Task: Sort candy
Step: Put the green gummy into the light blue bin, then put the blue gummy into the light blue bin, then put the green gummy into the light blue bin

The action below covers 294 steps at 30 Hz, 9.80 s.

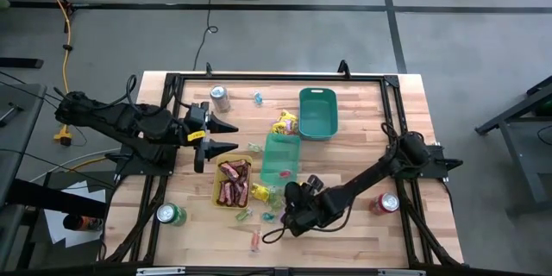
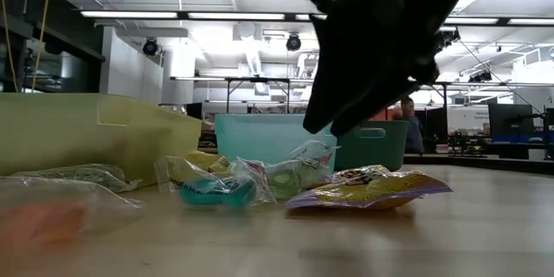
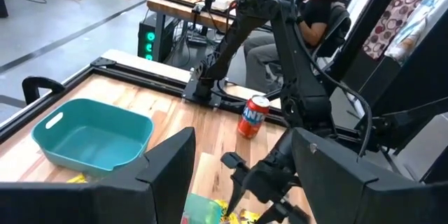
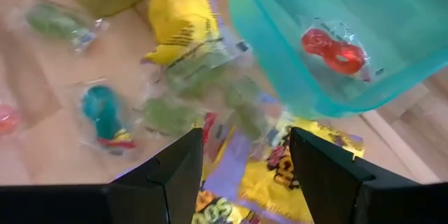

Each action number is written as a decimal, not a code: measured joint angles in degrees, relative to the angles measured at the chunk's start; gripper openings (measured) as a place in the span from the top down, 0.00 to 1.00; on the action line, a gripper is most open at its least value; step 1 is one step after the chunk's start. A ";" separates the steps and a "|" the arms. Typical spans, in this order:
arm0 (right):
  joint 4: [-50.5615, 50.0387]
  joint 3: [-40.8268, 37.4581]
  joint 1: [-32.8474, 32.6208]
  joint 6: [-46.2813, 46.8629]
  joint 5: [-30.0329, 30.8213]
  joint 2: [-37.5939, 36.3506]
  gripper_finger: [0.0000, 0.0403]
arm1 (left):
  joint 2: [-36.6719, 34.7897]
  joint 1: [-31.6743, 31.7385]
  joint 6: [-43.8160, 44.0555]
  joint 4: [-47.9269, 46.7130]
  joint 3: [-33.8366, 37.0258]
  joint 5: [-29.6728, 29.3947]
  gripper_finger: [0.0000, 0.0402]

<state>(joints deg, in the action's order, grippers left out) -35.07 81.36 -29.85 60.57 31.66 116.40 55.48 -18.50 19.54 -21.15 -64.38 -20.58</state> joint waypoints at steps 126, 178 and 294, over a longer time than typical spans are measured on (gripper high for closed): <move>25.18 -23.01 18.51 -26.42 -11.85 -28.05 0.99 | 0.00 0.00 2.85 -1.99 -0.04 -3.26 0.44; 11.24 -22.38 35.86 -24.55 -5.68 -48.86 0.45 | 49.17 55.68 14.25 -7.18 -16.06 11.04 0.56; 23.43 -20.06 15.72 -20.13 -32.02 -39.97 0.45 | 7.21 16.85 -6.77 22.02 12.48 7.05 0.44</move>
<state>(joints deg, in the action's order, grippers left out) -11.64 61.30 -14.13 40.44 -0.36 76.43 62.69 -1.65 12.77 0.87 -51.90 -13.53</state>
